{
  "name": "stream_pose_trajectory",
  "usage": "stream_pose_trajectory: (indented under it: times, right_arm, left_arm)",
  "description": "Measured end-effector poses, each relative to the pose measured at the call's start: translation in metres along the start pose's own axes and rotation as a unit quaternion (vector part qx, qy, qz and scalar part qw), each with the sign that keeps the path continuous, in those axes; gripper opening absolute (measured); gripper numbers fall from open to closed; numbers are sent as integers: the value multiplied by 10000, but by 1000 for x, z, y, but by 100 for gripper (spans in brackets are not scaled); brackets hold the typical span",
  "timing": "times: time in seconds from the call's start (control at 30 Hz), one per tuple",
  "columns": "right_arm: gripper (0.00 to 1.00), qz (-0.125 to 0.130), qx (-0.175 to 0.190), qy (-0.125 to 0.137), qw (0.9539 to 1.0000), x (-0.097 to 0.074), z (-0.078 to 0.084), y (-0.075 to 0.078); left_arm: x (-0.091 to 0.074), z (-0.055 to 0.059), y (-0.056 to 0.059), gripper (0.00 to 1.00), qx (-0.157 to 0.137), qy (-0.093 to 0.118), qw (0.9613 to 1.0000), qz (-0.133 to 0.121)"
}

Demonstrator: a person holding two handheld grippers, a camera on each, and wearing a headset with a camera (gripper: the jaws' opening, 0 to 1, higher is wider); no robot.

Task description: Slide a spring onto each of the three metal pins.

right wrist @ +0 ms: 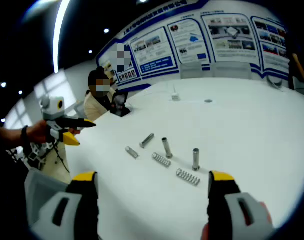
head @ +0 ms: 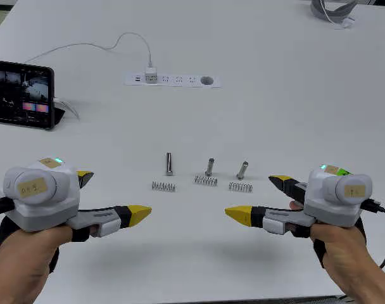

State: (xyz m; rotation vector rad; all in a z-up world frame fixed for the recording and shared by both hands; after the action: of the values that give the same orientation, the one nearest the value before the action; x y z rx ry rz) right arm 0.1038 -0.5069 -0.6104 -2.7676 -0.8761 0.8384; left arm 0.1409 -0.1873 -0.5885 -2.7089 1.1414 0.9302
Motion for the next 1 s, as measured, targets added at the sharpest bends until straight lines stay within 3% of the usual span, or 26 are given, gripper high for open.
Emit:
stream_pose_trajectory:
  times: [0.33,0.57,0.73,0.87,0.93,1.0]
  right_arm:
    - [91,-15,-61,-49,10000,-3,1,1]
    - [90,-111,-5,52,9999,-3,-2,-1]
    - [91,-120,-228,-170,9995,-3,2,-4]
    - [93,-62,-322,-228,9992,-6,3,-6]
    - [93,-58,-505,-368,9980,-9,3,-9]
    - [94,-40,-459,-345,9983,-11,3,-9]
  left_arm:
    - [-2,0,-1,90,-51,22,10000,-10]
    - [-1,1,-2,90,-76,-8,10000,-3]
    - [7,-2,-7,83,-249,24,9997,-22]
    - [15,-7,-7,77,-372,222,9990,60]
    - [20,-10,-7,76,-356,231,9991,80]
    - [27,-11,-8,74,-310,223,9992,98]
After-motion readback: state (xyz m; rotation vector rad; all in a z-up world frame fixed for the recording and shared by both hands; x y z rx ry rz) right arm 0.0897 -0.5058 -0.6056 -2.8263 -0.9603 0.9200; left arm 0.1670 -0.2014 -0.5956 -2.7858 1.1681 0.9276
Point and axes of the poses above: the centre of the closed fingertips' face, and the gripper's own axes: x roughly forward along the fingers, y roughly to its right, z roughly out of its underside, the point moved 8 cm from there along -x, roughly backward along the fingers, and after that the axes turned 1 degree about y, right-handed, at the moved point
